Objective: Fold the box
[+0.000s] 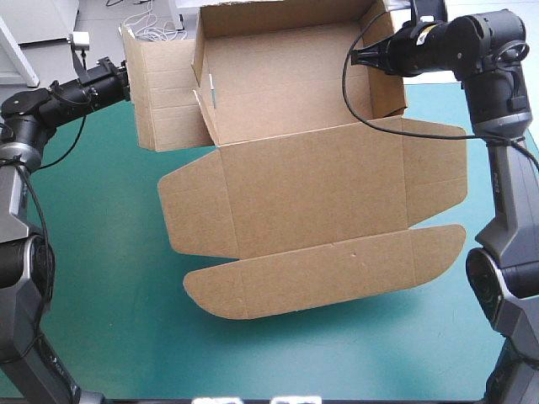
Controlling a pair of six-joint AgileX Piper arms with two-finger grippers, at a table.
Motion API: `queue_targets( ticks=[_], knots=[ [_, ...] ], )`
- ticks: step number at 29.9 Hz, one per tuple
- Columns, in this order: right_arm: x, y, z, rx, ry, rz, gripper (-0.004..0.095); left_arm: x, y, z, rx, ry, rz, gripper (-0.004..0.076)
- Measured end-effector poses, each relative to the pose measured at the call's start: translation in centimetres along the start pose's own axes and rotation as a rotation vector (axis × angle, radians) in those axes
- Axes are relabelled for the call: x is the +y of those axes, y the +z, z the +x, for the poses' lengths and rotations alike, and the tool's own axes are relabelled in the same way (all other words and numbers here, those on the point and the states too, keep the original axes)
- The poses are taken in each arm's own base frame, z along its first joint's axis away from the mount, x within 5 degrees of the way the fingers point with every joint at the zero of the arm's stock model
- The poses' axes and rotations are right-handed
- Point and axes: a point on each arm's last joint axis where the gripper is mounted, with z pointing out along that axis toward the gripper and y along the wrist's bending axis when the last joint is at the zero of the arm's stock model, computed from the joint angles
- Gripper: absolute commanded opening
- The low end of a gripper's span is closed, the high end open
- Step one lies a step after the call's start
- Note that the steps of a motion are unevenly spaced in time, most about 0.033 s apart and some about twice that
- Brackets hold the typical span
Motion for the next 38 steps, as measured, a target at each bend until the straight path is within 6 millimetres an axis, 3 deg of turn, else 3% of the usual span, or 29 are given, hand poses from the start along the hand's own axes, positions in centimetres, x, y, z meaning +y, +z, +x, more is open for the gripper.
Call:
queue_targets(
  ticks=[6, 10, 24, 27, 33, 38],
  knots=[
    [-0.1, 0.4, -0.1, -0.018, 0.0, 0.003, -0.0014, -3.2, -0.5, -1.2, -0.01, 0.039, 0.023, -0.0008],
    [-0.1, 0.4, -0.2, -0.027, -0.003, 0.01, -0.0013, -4.0, -0.5, -1.1, 0.019, 0.048, 0.013, -0.0008],
    [-0.6, 0.4, -0.3, -0.031, -0.019, 0.058, -0.0013, -7.6, 4.5, 1.6, 0.142, 0.022, 0.129, 0.0003],
    [-0.7, 0.4, -0.2, -0.027, -0.024, 0.071, -0.0013, -7.8, 4.8, 1.8, 0.151, 0.0, 0.135, 0.0081],
    [-0.7, 0.4, -0.2, -0.018, -0.023, 0.074, -0.0013, -8.1, 4.9, 1.6, 0.132, -0.028, 0.153, 0.0343],
    [-0.8, 0.4, -0.1, -0.017, -0.023, 0.077, -0.0013, -8.2, 4.9, 1.5, 0.118, -0.039, 0.164, 0.0391]
  ],
)
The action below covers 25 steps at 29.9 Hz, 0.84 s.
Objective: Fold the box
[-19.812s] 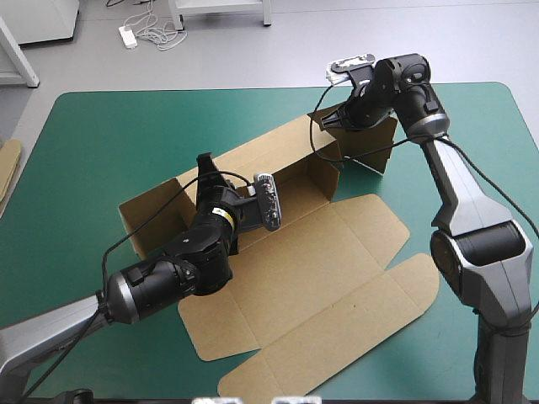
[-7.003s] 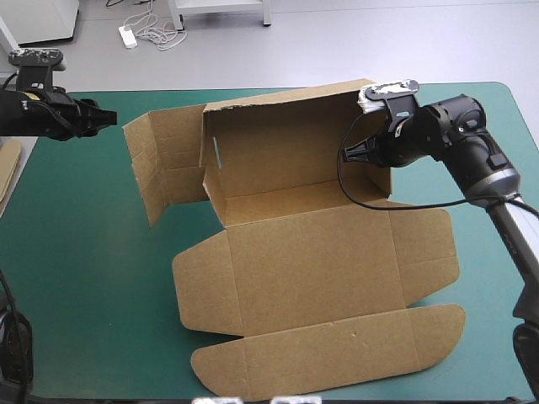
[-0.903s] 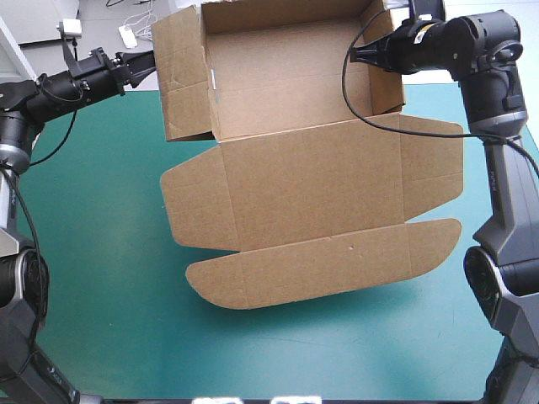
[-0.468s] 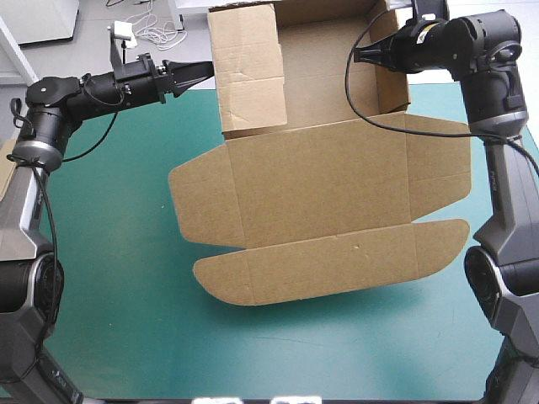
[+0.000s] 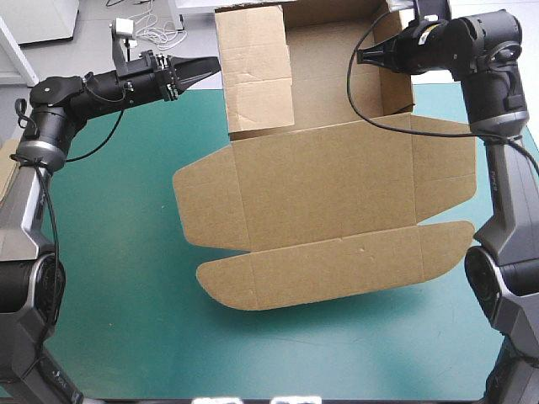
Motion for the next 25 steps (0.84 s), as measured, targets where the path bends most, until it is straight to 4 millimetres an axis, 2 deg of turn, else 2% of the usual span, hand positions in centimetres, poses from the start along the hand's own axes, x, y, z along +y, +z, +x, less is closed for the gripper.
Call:
queue_targets(
  ticks=[6, 11, 18, 25],
  knots=[
    [0.0, 0.0, 0.0, 0.002, 0.001, -0.003, -0.0013, -0.2, 0.0, -0.1, -0.013, -0.015, 0.012, 0.0392],
    [0.0, 0.0, 0.1, 0.009, -0.001, -0.003, -0.0013, -0.5, -0.1, 0.0, 0.015, -0.01, -0.011, 0.0451],
    [0.1, 0.8, 0.5, 0.045, 0.0, -0.017, -0.0013, -2.3, 0.8, 0.1, 0.196, 0.07, -0.184, 0.0489],
    [0.2, 1.3, 0.6, 0.057, 0.006, -0.027, -0.0013, -3.9, 2.7, -0.5, 0.243, 0.107, -0.418, 0.0488]
  ],
)
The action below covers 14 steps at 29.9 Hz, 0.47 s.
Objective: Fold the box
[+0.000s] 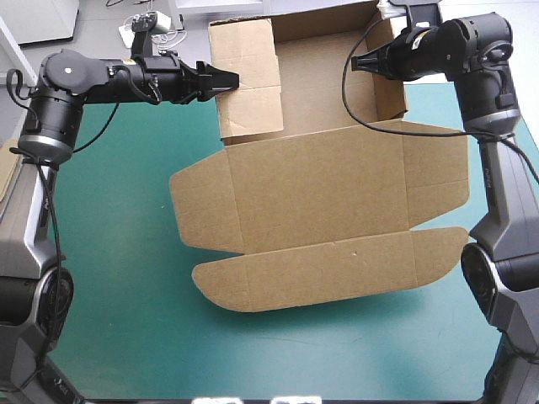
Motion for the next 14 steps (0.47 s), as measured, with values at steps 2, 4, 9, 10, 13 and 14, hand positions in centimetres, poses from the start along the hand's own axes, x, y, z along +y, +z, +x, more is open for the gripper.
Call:
queue_targets(
  ticks=[2, 4, 9, 10, 13, 14],
  knots=[
    [0.1, 0.0, 0.0, 0.0, 0.005, -0.006, -0.0013, -0.3, 0.5, 0.0, 0.002, -0.019, -0.069, 0.0488],
    [0.2, 0.0, 0.0, 0.002, 0.014, -0.022, -0.0013, -0.4, 1.1, 0.1, 0.008, -0.037, -0.144, 0.0488],
    [0.4, 0.0, 0.0, 0.005, 0.022, -0.046, -0.0013, -0.4, 2.0, 0.7, 0.041, -0.059, -0.317, 0.0482],
    [0.4, 0.2, 0.1, 0.007, 0.022, -0.045, -0.0013, -0.4, 2.1, 0.9, 0.051, -0.058, -0.36, 0.0479],
    [0.4, 0.8, 0.2, 0.021, 0.03, -0.05, -0.0013, -0.3, 2.3, 1.3, 0.073, -0.082, -0.443, 0.0419],
    [0.5, 1.1, 0.3, 0.027, 0.034, -0.053, -0.0013, -0.3, 2.3, 1.4, 0.079, -0.086, -0.455, 0.0395]
  ],
)
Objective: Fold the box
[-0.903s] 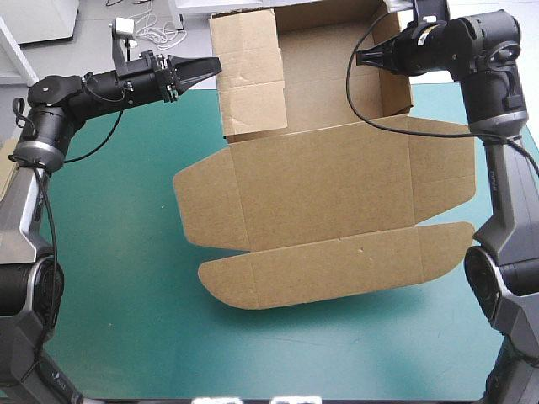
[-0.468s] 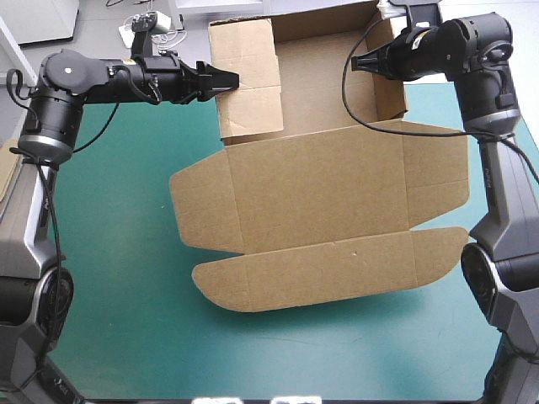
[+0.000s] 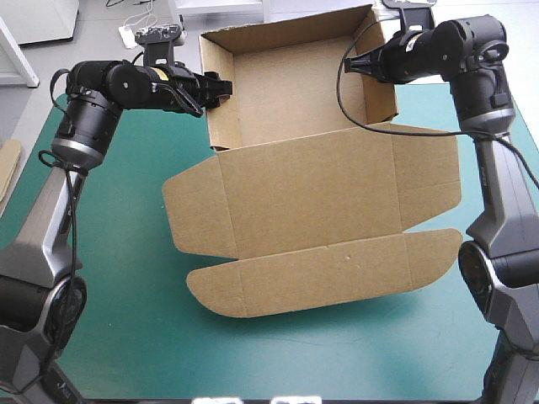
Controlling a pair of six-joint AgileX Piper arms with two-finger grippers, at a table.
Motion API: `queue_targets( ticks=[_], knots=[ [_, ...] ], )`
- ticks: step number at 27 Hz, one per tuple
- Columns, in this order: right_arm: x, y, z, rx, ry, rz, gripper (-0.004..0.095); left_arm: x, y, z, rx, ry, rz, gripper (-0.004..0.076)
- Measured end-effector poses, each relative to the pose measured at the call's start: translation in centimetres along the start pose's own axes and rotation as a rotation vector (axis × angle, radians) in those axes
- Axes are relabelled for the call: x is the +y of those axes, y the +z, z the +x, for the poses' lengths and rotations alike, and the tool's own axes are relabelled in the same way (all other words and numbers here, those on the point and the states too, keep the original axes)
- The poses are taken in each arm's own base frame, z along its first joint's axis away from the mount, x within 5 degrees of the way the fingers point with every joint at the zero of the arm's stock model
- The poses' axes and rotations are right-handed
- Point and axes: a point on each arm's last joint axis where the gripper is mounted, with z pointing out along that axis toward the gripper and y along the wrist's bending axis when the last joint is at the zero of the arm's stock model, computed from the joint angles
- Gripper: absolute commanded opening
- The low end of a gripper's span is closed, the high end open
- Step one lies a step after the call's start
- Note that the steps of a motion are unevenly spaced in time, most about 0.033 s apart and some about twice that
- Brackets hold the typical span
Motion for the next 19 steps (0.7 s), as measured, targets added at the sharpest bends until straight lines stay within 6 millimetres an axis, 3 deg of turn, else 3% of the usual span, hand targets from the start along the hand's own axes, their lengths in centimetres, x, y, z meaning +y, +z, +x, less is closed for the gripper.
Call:
queue_targets(
  ticks=[3, 8, 10, 13, 19],
  knots=[
    [0.3, 1.4, 0.4, 0.028, 0.01, -0.012, -0.0013, 0.1, 0.0, 0.2, 0.021, -0.017, -0.015, 0.0331],
    [2.4, 3.9, 1.4, 0.078, -0.023, -0.002, -0.0013, 0.6, 1.1, 0.8, 0.084, -0.016, -0.053, 0.029],
    [3.5, 5.0, 1.9, 0.097, -0.038, 0.019, -0.0013, 1.2, 1.8, 1.2, 0.122, -0.017, -0.093, 0.0202],
    [4.5, 6.6, 2.7, 0.126, -0.045, 0.032, -0.0012, 2.1, 2.9, 1.7, 0.175, -0.015, -0.158, -0.0013],
    [5.6, 9.6, 4.1, 0.185, -0.03, 0.038, -0.0011, 3.8, 5.1, 2.6, 0.246, -0.018, -0.267, -0.0009]
  ],
)
